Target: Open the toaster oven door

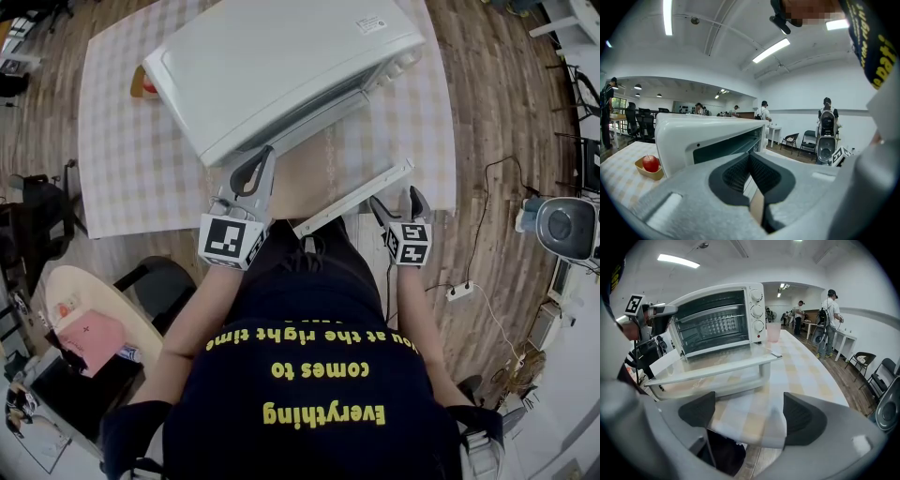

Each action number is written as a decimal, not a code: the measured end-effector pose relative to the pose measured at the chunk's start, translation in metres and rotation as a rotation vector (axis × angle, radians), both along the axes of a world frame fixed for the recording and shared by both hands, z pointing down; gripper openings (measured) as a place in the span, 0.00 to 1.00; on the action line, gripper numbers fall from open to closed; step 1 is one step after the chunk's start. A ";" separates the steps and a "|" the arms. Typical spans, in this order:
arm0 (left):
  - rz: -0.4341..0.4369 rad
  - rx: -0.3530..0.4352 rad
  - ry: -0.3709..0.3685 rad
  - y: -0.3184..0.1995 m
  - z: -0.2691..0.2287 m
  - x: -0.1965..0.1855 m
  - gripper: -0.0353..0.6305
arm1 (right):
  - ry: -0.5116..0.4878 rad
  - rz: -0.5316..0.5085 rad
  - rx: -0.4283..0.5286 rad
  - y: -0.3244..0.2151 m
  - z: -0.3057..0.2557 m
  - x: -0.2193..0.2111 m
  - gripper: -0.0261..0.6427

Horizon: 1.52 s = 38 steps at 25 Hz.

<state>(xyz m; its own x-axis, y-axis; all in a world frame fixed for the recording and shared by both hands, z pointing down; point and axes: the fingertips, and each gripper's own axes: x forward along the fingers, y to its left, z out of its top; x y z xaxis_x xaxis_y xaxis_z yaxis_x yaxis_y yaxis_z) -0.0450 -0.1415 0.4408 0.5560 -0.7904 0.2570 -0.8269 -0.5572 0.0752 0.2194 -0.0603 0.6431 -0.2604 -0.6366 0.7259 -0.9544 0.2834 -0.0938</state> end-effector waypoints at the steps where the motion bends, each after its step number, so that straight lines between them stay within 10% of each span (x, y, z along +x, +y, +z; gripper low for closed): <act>1: 0.000 0.000 0.001 0.000 0.000 0.000 0.05 | 0.006 0.006 0.008 -0.001 -0.003 0.002 0.73; 12: 0.006 0.016 0.007 0.002 -0.006 0.003 0.05 | 0.091 0.232 0.202 -0.026 -0.080 0.048 0.33; 18: 0.000 0.030 0.013 0.002 -0.013 0.003 0.05 | 0.036 0.181 0.415 -0.055 -0.162 0.029 0.17; 38: -0.083 0.131 0.049 0.007 -0.063 -0.019 0.05 | -0.198 -0.082 0.633 -0.088 -0.297 -0.064 0.06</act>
<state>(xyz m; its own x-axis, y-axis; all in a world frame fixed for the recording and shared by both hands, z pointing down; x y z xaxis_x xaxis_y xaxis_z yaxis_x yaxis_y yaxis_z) -0.0636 -0.1342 0.3775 0.4965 -0.8593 0.1229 -0.8678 -0.4947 0.0475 0.1552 -0.1486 0.3466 -0.4160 -0.8966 0.1521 -0.9093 0.4123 -0.0566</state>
